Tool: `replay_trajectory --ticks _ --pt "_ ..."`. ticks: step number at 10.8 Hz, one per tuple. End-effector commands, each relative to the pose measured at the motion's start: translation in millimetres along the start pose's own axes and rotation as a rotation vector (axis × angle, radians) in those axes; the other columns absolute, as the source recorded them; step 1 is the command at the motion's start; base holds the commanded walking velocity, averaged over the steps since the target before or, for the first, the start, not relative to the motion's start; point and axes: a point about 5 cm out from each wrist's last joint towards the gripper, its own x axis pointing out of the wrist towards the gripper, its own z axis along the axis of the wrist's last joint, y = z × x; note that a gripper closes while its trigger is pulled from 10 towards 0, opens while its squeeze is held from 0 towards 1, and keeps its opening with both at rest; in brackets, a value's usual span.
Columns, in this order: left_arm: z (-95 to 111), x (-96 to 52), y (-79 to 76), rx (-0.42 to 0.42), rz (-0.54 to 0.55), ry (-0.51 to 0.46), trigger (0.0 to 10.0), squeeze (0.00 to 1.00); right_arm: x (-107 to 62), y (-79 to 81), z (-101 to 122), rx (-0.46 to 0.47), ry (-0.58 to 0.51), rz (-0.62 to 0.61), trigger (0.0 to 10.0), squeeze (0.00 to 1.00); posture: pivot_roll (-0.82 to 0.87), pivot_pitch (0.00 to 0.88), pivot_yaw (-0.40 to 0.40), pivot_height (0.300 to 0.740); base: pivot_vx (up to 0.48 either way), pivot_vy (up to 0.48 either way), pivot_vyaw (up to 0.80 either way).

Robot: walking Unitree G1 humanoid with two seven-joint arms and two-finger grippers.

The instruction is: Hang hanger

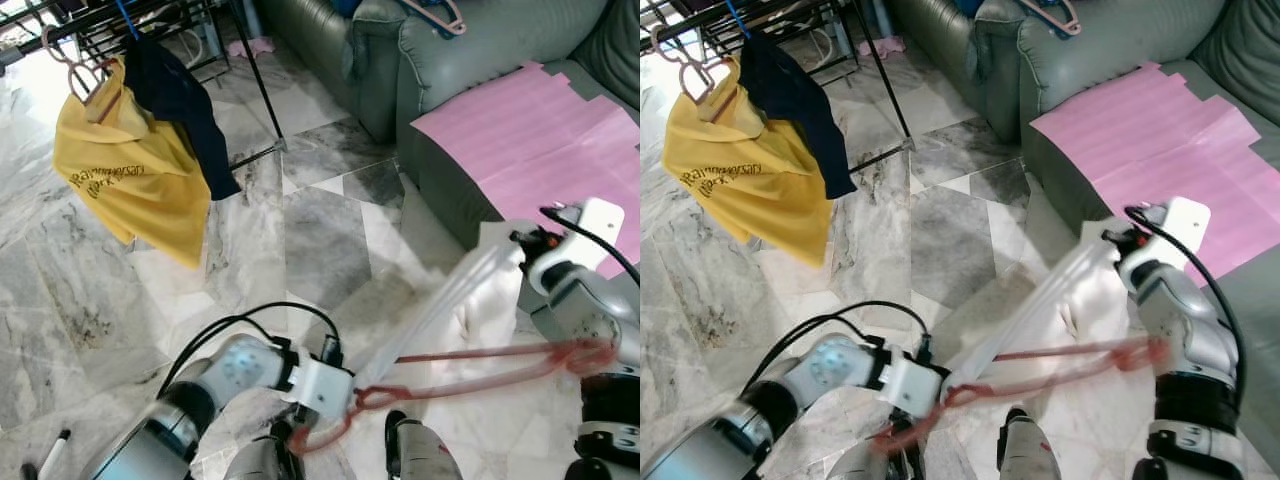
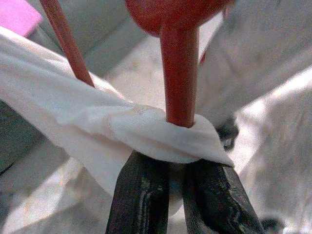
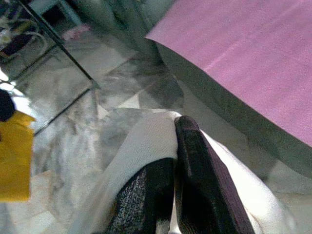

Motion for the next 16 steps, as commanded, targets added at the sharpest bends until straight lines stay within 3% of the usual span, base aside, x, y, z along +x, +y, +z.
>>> replay_trajectory --ticks 1,3,13,14,15,16 --pt "-24.7 -1.9 -38.2 -0.064 -0.106 0.158 10.0 0.00 -3.2 9.3 40.3 -0.015 -0.153 0.011 0.0 0.00 -0.26 0.267 0.108 0.740 0.000 0.000 0.00" --pt "-36.4 2.2 -31.0 0.017 -0.008 0.331 10.0 0.00 -5.7 19.3 42.9 -0.009 -0.156 0.029 0.0 0.00 -0.26 0.267 0.111 0.740 0.000 0.000 0.00" --pt "-36.4 2.2 -31.0 0.017 -0.008 0.331 10.0 0.00 -5.7 19.3 42.9 -0.009 -0.156 0.029 0.0 0.00 -0.26 0.267 0.111 0.740 0.000 0.000 0.00" --pt "-39.5 2.9 -30.5 0.031 0.014 0.372 10.0 0.00 -6.8 20.7 42.7 -0.008 -0.152 0.027 0.0 0.00 -0.26 0.267 0.112 0.740 0.000 0.000 0.00" --pt "-56.8 -24.6 -2.3 -0.547 0.416 0.333 10.0 0.00 -10.2 41.8 27.3 -0.120 -0.188 0.133 0.0 0.00 -0.25 0.249 0.112 0.740 0.000 0.000 0.00" --pt "-58.8 -28.1 -0.2 -0.633 0.471 0.305 10.0 0.00 -10.3 47.2 24.6 -0.139 -0.192 0.158 0.0 0.00 -0.26 0.246 0.109 0.740 0.000 0.000 0.00"
